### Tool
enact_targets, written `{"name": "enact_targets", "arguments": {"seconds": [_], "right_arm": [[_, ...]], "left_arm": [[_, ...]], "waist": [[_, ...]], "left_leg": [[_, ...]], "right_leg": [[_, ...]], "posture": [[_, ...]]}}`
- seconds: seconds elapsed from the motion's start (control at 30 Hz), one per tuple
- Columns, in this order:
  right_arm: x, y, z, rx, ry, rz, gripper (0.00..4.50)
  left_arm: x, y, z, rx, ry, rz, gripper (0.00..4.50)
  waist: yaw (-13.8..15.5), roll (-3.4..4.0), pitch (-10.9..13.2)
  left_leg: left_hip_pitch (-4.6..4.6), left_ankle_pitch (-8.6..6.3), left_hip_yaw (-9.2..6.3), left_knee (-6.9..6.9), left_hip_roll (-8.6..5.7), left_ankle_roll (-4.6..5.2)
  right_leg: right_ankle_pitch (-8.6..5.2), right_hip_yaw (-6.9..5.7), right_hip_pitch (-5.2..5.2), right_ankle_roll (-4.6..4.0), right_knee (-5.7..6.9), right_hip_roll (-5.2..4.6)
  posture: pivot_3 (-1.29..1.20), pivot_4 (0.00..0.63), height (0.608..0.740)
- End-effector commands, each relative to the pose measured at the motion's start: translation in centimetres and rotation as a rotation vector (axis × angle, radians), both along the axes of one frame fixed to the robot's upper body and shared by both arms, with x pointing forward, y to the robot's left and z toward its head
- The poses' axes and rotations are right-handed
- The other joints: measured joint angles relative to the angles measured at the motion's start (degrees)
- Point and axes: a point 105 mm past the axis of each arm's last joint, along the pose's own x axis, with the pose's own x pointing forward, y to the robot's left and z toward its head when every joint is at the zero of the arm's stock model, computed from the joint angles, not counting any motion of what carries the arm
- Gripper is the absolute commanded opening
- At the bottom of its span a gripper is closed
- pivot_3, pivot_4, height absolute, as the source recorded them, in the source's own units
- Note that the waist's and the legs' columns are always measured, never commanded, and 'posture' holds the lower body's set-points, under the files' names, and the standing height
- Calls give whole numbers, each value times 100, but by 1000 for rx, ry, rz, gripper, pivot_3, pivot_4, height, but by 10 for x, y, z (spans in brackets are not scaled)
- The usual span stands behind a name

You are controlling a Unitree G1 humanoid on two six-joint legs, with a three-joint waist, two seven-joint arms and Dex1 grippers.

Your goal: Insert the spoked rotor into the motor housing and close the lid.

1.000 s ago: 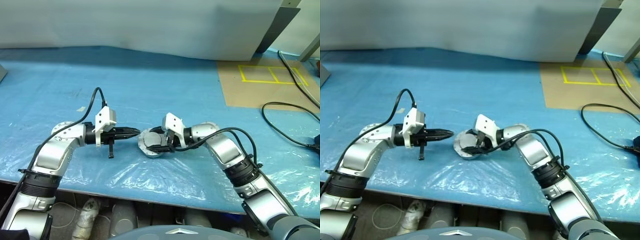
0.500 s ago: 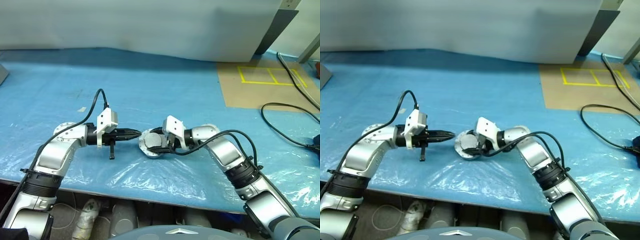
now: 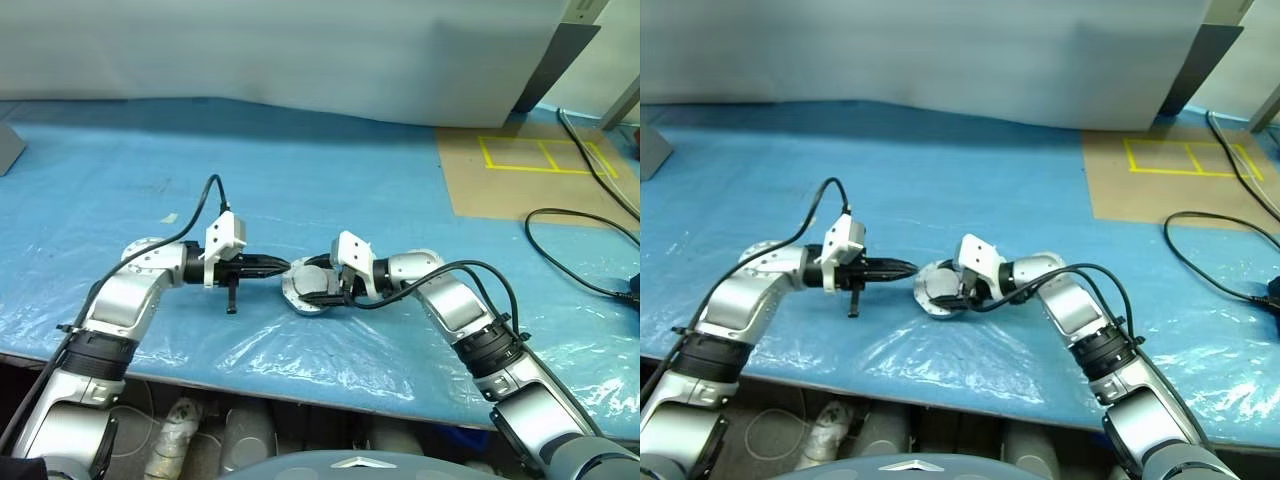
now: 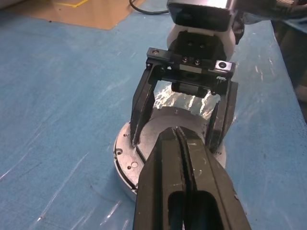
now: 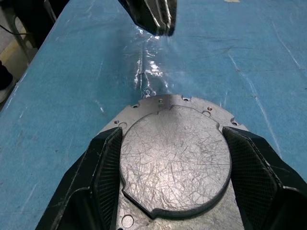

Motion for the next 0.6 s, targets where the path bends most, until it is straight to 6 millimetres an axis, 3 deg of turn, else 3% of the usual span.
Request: {"name": "enact_targets", "arguments": {"seconds": [0.03, 0.3, 0.47, 0.6], "right_arm": [[1, -19, -36, -114, 104, -95, 2952], [1, -9, -34, -72, 110, -134, 2952], [-9, -5, -53, -106, 148, -135, 2952], [-13, -19, -68, -181, 138, -120, 2952]], "left_arm": [[11, 0, -3, 41, -38, 21, 0], [23, 3, 1, 40, -71, 66, 0], [21, 1, 5, 33, -76, 57, 0], [18, 3, 3, 57, -80, 43, 0]], "waist": [[-6, -1, 0], [-15, -2, -1], [-24, -3, -3], [-24, -5, -4]], "left_leg": [[1, 0, 0, -2, 0, 0], [0, 0, 0, -12, 0, 0], [8, 0, 2, -23, 2, 0], [21, -1, 4, -30, 2, 0]], "right_leg": [[0, 0, 0, 0, 0, 0], [0, -1, -5, 0, -6, 2], [0, 1, -7, 0, -6, 3], [-1, 7, -1, 2, -7, 2]], "posture": [[0, 150, 740], [0, 150, 740], [0, 150, 740], [0, 150, 740]]}}
